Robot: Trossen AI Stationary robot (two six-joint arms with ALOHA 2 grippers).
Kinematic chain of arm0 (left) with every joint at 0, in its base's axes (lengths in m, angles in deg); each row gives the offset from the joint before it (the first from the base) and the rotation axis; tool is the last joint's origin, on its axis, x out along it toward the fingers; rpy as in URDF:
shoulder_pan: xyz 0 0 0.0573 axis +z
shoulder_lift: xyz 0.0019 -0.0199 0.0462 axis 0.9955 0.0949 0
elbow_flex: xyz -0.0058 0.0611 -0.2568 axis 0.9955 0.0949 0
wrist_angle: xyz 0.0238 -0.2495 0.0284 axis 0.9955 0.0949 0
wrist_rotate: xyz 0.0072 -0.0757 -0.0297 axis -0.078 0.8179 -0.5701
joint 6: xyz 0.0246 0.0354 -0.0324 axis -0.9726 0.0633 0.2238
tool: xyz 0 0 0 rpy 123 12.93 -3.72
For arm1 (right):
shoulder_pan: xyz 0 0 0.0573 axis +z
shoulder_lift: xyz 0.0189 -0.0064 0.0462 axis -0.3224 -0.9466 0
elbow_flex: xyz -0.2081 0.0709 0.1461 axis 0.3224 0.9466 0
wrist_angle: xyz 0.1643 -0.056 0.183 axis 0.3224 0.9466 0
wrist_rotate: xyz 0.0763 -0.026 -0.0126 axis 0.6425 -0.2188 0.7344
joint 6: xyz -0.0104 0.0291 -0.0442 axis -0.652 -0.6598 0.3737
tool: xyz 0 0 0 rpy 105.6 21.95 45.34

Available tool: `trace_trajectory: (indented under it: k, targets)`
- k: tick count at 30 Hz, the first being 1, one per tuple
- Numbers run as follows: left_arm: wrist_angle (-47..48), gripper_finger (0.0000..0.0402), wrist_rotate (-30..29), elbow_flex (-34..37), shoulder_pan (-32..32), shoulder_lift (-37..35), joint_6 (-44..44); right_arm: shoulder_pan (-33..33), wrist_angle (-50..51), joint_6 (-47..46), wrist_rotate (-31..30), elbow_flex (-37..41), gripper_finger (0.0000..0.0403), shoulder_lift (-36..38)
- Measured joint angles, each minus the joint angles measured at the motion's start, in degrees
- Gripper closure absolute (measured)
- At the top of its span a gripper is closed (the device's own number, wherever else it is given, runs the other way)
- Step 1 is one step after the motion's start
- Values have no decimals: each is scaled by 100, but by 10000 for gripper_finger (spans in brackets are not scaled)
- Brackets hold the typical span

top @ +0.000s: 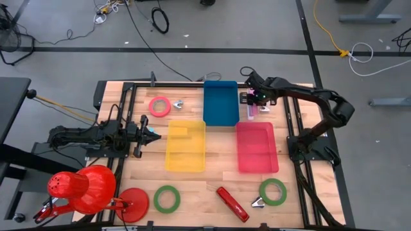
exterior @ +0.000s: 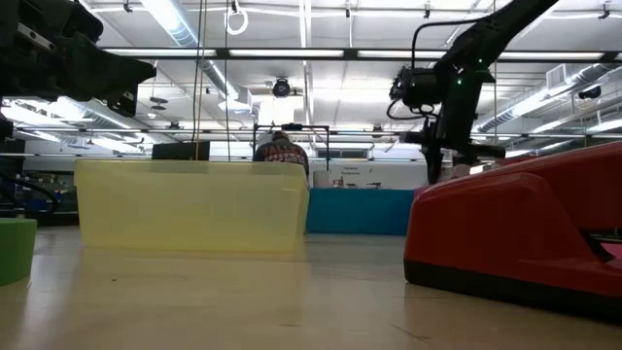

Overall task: Pick and place Stapler, Stapler remover, tape
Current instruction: Put the pink stapler into the blue bin

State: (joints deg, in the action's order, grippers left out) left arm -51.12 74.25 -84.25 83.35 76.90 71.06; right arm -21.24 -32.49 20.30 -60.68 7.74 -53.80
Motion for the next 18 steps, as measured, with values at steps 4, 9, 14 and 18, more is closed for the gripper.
trace_trajectory:
  k: [4, 9, 14, 18]
  targets:
    - [1, 385, 0, 1, -1, -1, 0, 0, 336, 53, -110, -336, 264, 73]
    - [1, 385, 0, 0, 0, -1, 1, 2, 646, 166, -151, -927, 263, 80]
    - [1, 385, 0, -1, -1, -1, 2, 93, 694, 165, -160, -1527, 264, 82]
    - [1, 385, 0, -1, 0, 0, 2, 214, 699, 165, -151, -1956, 263, 73]
